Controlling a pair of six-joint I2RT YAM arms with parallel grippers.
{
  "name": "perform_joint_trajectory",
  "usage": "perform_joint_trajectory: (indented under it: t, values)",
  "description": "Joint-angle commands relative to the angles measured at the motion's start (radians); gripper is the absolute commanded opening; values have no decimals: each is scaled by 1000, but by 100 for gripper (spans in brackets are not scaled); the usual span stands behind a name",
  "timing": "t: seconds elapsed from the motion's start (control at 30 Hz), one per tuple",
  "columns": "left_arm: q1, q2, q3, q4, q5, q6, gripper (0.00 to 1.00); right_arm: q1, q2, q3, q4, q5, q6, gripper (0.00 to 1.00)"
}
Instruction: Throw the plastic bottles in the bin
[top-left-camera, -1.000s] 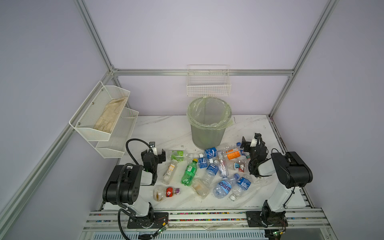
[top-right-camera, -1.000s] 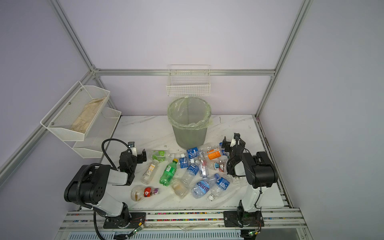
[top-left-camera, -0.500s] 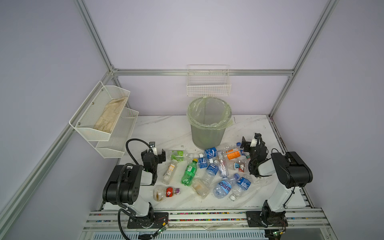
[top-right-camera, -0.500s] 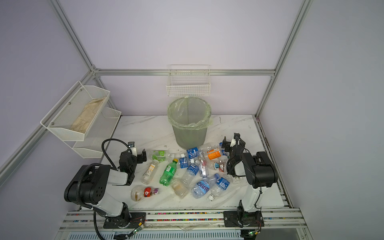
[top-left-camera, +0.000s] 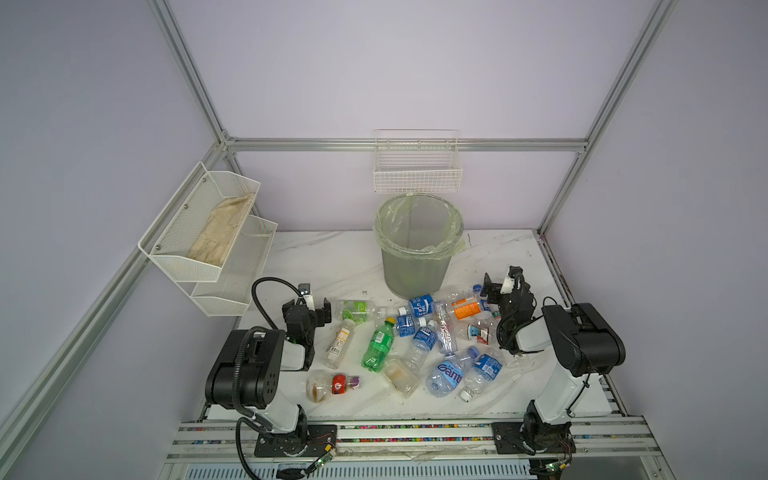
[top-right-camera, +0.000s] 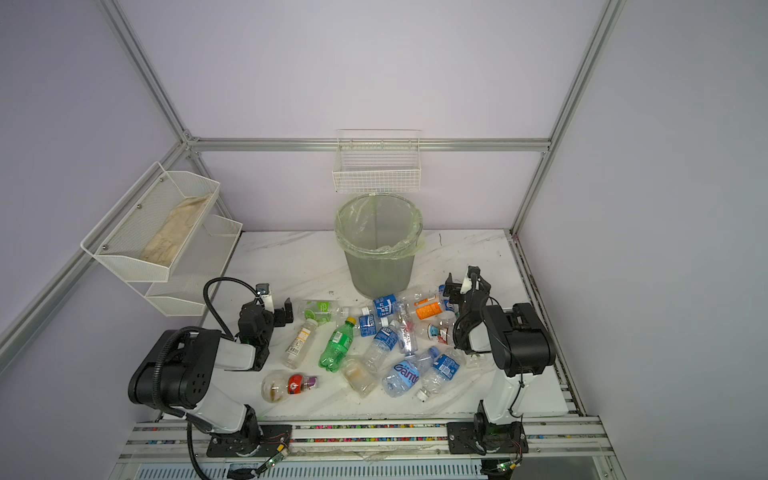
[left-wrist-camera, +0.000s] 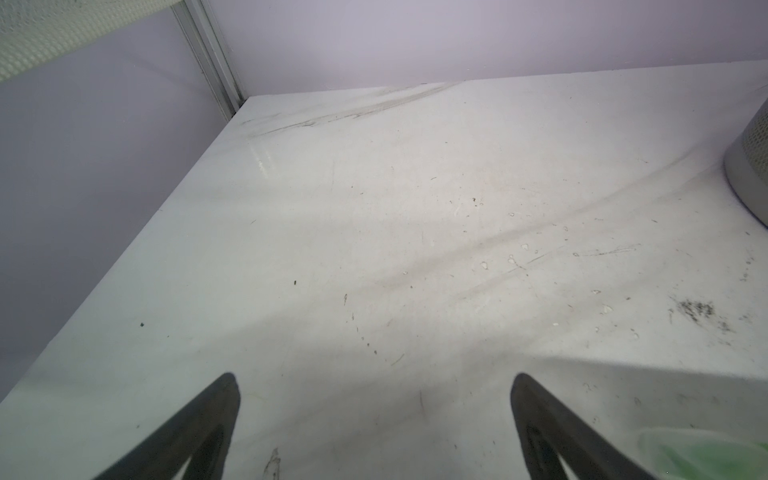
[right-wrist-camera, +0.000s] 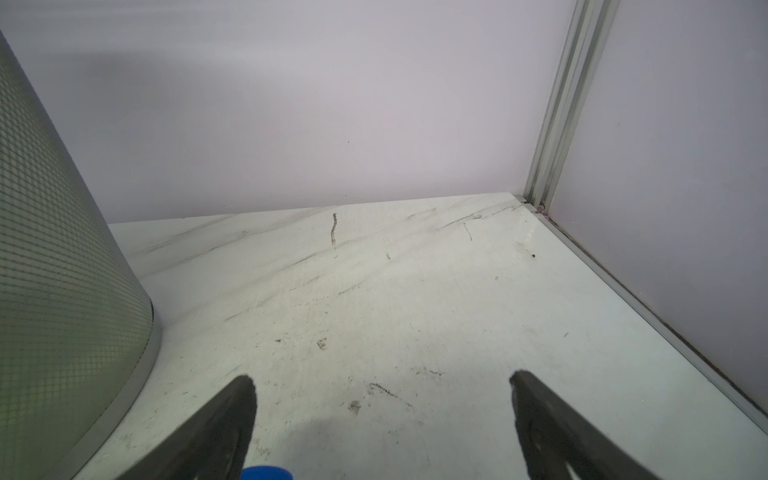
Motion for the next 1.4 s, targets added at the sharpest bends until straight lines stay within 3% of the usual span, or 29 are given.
perform_joint_trajectory:
  t: [0.0, 0.33, 0.53, 0.57, 0.67, 0.73, 0.87, 0.97, 1.0, 1.07, 1.1, 1.17, 1.23, 1.37]
  values:
    - [10, -23, 60, 19, 11, -21, 100, -6, -13, 5, 26, 9, -2, 97]
    - [11, -14, 75, 1, 2, -25, 100, -5, -14, 5, 26, 7, 0, 97]
    - [9, -28, 58, 22, -2, -21, 100, -6, -18, -4, 35, 64, 19, 97]
    - [0, -44, 59, 32, -65, -20, 100, -6, -20, -9, 42, 85, 29, 97]
    - [-30, -232, 155, -272, -245, -61, 100, -5, -76, -64, 108, 248, 80, 97]
    - [-31, -349, 202, -404, -266, -72, 100, -5, -279, -74, -53, 319, 120, 97]
    - [-36, -532, 305, -607, -268, -76, 100, -2, -617, 44, -388, 209, 142, 97]
    - [-39, -617, 490, -933, -233, -178, 100, -1, -755, 238, -726, 129, 213, 97]
    - [-37, -632, 558, -1042, -185, -195, 100, -1, -779, 314, -851, 94, 302, 97]
    - [-38, -654, 658, -1195, -77, -215, 100, -3, -824, 446, -1213, 223, 710, 98]
    - [-38, -665, 703, -1265, -33, -246, 100, -14, -844, 492, -1350, 176, 811, 98]
    - [-38, -685, 764, -1404, -5, -333, 100, -18, -863, 506, -1333, -113, 724, 98]
    - [-37, -723, 790, -1514, 98, -346, 100, -14, -813, 527, -1368, -395, 714, 97]
    - [-43, -845, 789, -1701, 199, -415, 100, 55, -785, 539, -1510, -459, 669, 97]
